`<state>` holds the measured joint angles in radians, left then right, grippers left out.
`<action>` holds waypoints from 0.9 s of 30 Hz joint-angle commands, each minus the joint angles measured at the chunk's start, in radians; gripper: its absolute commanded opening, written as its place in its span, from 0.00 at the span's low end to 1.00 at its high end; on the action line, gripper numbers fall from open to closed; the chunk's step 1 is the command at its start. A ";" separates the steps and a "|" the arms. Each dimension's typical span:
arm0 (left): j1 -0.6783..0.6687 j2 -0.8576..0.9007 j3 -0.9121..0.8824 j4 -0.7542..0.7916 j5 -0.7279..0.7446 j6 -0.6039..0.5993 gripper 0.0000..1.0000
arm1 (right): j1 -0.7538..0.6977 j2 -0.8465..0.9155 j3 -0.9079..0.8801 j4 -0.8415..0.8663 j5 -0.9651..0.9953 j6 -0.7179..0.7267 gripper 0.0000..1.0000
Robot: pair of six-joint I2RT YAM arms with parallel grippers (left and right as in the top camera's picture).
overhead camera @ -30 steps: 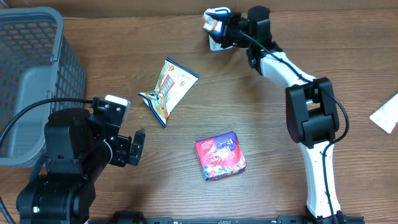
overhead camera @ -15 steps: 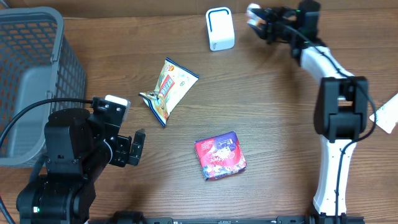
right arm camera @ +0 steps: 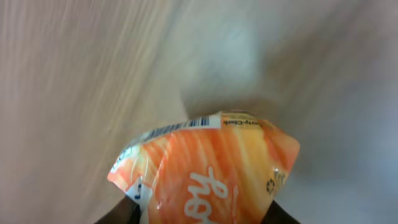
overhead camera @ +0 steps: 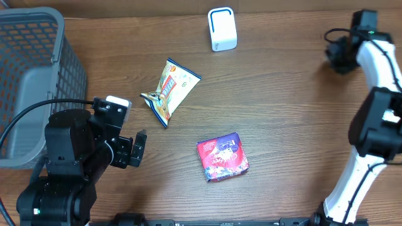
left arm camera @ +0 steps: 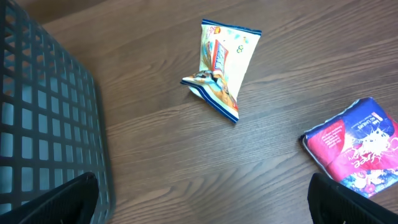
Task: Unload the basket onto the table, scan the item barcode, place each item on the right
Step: 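Carry the tissue pack to the right table edge and release it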
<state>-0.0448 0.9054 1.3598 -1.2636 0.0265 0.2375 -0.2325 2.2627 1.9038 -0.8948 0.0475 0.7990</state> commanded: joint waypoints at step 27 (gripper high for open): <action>0.006 -0.002 0.000 0.003 0.011 -0.013 1.00 | -0.425 -0.058 -0.109 -0.208 0.526 -0.101 0.95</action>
<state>-0.0448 0.9054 1.3598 -1.2640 0.0265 0.2375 -0.6754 2.2105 1.7966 -1.0996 0.5980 0.7048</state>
